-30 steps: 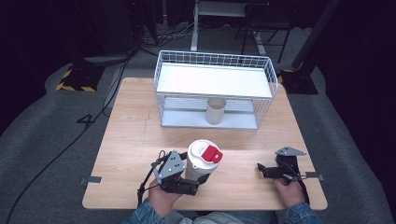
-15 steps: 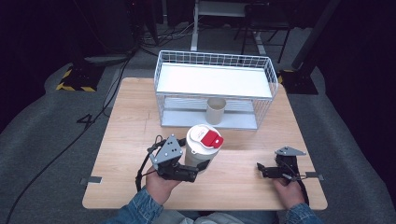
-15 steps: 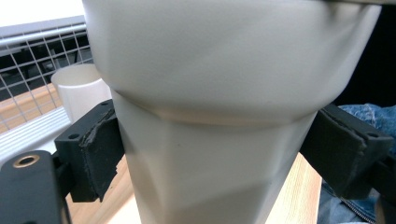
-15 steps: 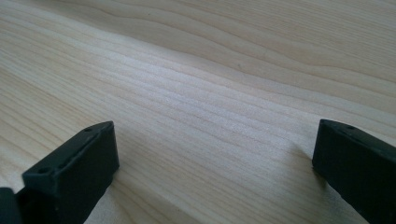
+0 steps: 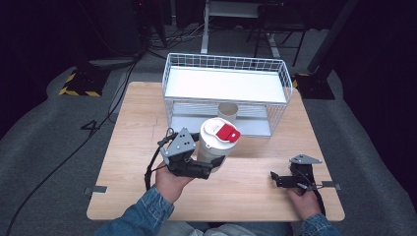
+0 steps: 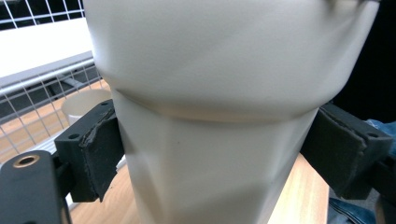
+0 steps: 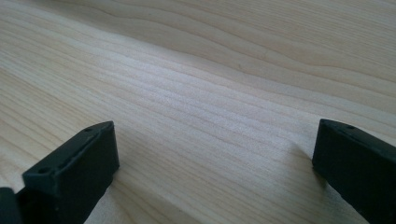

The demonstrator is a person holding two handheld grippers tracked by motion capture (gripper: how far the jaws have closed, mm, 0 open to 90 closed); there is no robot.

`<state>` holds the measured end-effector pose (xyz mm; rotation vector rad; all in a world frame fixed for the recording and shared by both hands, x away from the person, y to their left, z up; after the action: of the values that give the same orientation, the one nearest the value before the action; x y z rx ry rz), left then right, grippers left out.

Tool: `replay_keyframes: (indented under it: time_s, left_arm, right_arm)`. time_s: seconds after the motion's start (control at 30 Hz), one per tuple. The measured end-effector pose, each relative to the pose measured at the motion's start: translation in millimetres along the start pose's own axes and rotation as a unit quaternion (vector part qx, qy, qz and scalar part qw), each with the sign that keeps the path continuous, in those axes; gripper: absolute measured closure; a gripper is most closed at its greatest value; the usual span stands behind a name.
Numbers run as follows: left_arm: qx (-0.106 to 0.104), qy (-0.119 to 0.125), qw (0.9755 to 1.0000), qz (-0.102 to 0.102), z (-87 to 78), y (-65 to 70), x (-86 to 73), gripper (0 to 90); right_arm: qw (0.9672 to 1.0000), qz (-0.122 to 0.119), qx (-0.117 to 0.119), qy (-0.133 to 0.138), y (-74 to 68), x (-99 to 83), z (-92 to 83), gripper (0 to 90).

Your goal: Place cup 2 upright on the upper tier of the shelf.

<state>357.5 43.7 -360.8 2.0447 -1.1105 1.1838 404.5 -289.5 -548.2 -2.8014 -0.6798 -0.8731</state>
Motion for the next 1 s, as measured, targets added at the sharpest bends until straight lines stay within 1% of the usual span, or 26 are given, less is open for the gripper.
replay_keyframes:
  time_s: [0.07, 0.13, 0.23, 0.43, 0.47, 0.53, 0.73, 0.83, 1.0]
  left_arm:
    - [0.0, 0.003, 1.0, -0.001, 1.9, -2.2, 4.7, 13.3]
    - [-0.002, 0.004, 1.0, -0.005, 4.1, -3.7, 8.6, 13.3]
    - [-0.001, 0.008, 1.0, -0.005, 6.2, -5.8, 14.4, 13.3]
    - [0.003, 0.02, 0.9998, -0.004, 3.5, -11.0, 28.5, 13.3]
    - [0.005, 0.021, 0.9998, 0.0, 2.6, -12.5, 30.6, 13.3]
    - [0.006, 0.023, 0.9997, -0.001, 1.9, -14.7, 34.3, 13.3]
    - [0.013, 0.031, 0.9994, -0.001, -0.4, -26.1, 44.8, 13.3]
    - [0.018, 0.033, 0.9993, 0.004, -1.7, -32.1, 50.1, 13.3]
    - [0.02, 0.036, 0.9991, 0.006, -4.1, -40.2, 57.4, 13.3]
  right_arm:
    - [1.0, 0.0, 0.0, 0.0, 0.0, 0.0, 0.0, 0.5]
    - [1.0, 0.0, 0.0, 0.0, 0.0, 0.0, 0.0, 0.5]
    - [1.0, 0.0, 0.0, 0.0, 0.0, 0.0, 0.0, 0.5]
    - [1.0, 0.0, 0.0, 0.0, -0.1, 0.0, 0.0, 0.5]
    - [1.0, 0.001, -0.002, 0.0, -0.2, 0.1, 0.1, 0.5]
    - [1.0, 0.005, -0.004, 0.001, -1.0, 0.4, 0.3, 0.7]
    - [0.9999, 0.007, -0.007, 0.001, -2.2, 0.8, 0.4, 0.9]
    - [0.9999, 0.008, -0.008, 0.0, -2.5, 1.1, 0.6, 0.9]
    - [0.9999, 0.009, -0.008, 0.001, -2.8, 1.2, 0.7, 0.9]
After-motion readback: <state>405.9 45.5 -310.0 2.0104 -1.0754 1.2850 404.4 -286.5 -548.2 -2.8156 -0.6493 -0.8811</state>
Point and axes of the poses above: each handheld gripper's, and its own axes: z roughly forward along the jaws, x roughly out of its top, y roughly to its right, the point moved 6 cm from there along z, roughly forward along the jaws, and after that the axes turned 11 degrees about -y, right-handed, at the moved point
